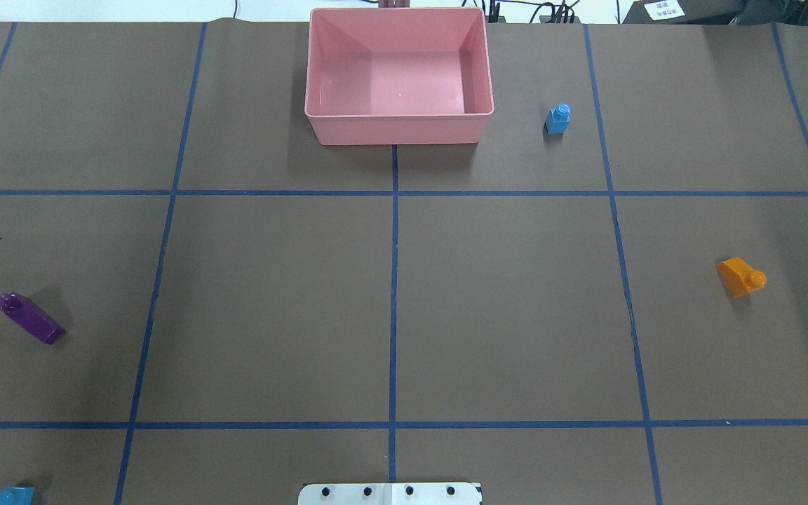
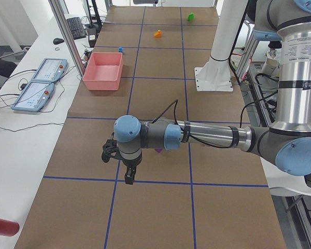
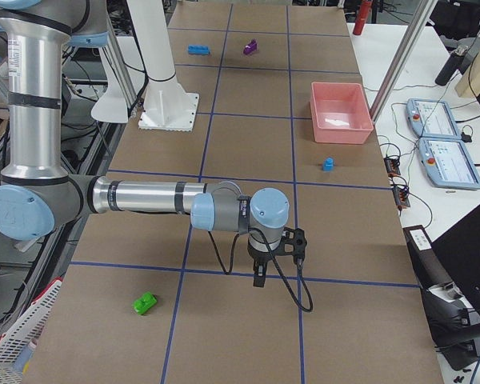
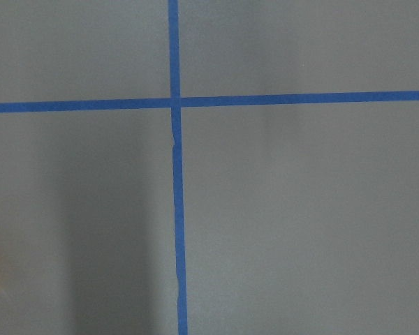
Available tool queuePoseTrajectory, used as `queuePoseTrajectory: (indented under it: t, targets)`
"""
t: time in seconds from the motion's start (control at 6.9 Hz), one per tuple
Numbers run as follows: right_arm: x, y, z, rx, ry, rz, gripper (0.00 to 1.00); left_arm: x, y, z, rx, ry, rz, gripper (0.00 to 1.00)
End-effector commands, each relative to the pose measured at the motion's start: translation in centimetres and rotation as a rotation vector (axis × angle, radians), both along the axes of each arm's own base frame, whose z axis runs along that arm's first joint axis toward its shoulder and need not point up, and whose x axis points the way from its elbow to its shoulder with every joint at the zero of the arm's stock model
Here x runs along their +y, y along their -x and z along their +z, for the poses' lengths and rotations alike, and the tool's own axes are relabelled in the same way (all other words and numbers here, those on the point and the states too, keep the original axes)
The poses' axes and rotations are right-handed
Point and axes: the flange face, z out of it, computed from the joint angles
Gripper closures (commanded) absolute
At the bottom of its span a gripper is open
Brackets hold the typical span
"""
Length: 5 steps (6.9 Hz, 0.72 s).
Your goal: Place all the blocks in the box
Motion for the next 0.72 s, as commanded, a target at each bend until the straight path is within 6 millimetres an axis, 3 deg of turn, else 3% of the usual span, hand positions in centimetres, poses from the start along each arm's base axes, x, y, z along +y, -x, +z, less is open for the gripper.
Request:
queuePoseTrajectory:
  t: [0.0, 0.14, 0.29, 0.43, 0.58]
  targets:
    - [0.0, 0.0, -0.2, 0.0, -0.005, -0.001, 0.0, 0.0, 0.1, -0.1, 0.0, -0.002, -0.002, 0.0]
    - [-0.2, 0.0, -0.3, 0.0, -0.009, -0.001, 0.0, 0.0, 0.0, -0.3, 0.0, -0.005, 0.0, 0.0]
    - [-0.8, 0.0, -1.6, 0.002, -0.038, -0.001, 0.0, -0.8, 0.1, -2.4, -0.005, -0.046, -0.002, 0.0]
    - [-1.8, 0.4, -4.4, -0.005, -0.095, -0.009, 0.0, -1.7, -0.2, -3.9, -0.01, -0.076, 0.003, 0.0]
    - [-3.2, 2.8, -7.0, -0.024, -0.153, -0.058, 0.0, -2.5, -0.4, -5.3, -0.005, -0.104, 0.008, 0.0]
